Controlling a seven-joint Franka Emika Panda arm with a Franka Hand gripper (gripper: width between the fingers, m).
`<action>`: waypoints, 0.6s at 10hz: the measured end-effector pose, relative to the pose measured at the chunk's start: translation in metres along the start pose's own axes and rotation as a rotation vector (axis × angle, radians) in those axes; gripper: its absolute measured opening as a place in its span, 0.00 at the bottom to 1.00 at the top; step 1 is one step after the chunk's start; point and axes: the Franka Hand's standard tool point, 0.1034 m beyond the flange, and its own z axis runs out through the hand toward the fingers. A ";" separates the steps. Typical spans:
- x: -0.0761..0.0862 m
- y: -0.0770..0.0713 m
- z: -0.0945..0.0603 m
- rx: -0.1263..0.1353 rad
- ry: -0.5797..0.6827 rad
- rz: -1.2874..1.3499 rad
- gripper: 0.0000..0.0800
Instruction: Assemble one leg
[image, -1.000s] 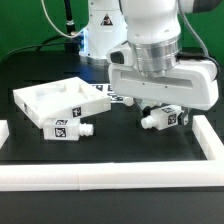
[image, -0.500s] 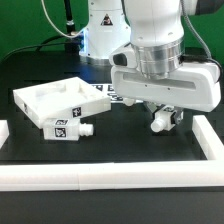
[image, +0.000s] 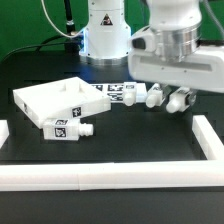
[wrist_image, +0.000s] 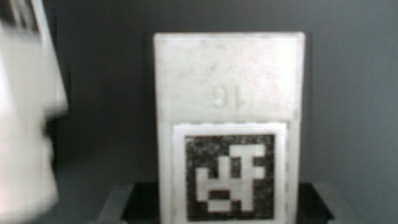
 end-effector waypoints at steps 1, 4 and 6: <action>0.002 -0.001 0.001 0.002 0.000 -0.034 0.36; 0.003 0.001 0.003 -0.001 0.000 -0.030 0.36; -0.010 0.001 0.019 -0.019 0.003 -0.055 0.36</action>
Offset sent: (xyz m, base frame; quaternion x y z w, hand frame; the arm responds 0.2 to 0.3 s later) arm 0.0000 0.0000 0.0000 0.0000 0.0000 0.0000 1.0000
